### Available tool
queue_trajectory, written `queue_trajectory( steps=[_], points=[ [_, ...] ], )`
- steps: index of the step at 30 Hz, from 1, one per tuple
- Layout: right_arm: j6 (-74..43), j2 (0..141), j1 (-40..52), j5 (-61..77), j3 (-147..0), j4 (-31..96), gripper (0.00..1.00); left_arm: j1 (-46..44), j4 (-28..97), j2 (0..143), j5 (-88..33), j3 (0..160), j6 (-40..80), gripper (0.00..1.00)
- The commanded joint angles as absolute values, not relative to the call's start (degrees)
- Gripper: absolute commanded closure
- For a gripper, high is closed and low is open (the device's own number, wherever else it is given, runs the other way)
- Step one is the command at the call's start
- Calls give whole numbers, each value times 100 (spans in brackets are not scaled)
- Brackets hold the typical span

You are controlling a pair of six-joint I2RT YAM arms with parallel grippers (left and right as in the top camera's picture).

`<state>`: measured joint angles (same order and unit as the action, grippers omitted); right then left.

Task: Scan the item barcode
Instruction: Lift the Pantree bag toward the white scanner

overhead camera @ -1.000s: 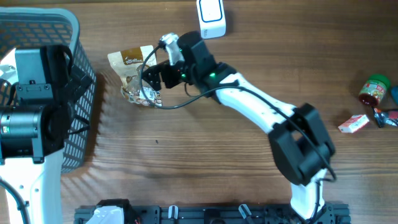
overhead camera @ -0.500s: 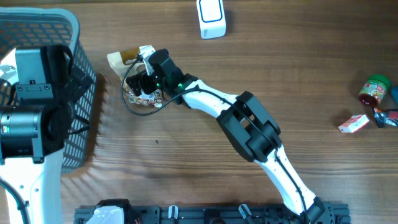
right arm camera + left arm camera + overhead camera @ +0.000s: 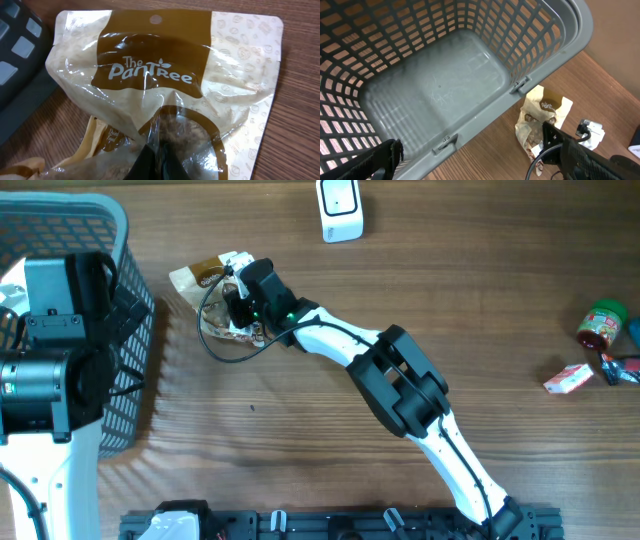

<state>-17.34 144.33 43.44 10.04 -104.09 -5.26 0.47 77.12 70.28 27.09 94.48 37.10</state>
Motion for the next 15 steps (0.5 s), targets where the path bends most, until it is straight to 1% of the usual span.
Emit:
queue_trajectory(
  steps=[1,3,7,9,10,11,14,15],
  points=[
    [-1798,14359,4110,674,-10436,38,95,75,7699,7030,2700,9483,3640,0],
    [-1796,13952,3885,631,-10436,530,95,75,7699,7030,2700,9483,3640,0],
    [-1890,12523,3258,14,-10436,2231,95,75,7699,7030,2703,9483,3640,0],
    [-2746,11841,3024,-812,-10436,3378,96,75,7699,7030,2700,9483,3640,0],
    [-3529,11504,2932,-1479,-10436,4101,95,75,7699,7030,2700,9483,3640,0],
    [-4080,11297,2884,-1868,-10436,4630,96,75,7699,7030,2700,9483,3640,0],
    [-5323,10820,2842,-2504,-10436,5861,95,75,7699,7030,2700,9483,3640,0],
    [-5461,10766,2842,-2561,-10436,5942,95,75,7699,7030,2700,9483,3640,0]
  ],
)
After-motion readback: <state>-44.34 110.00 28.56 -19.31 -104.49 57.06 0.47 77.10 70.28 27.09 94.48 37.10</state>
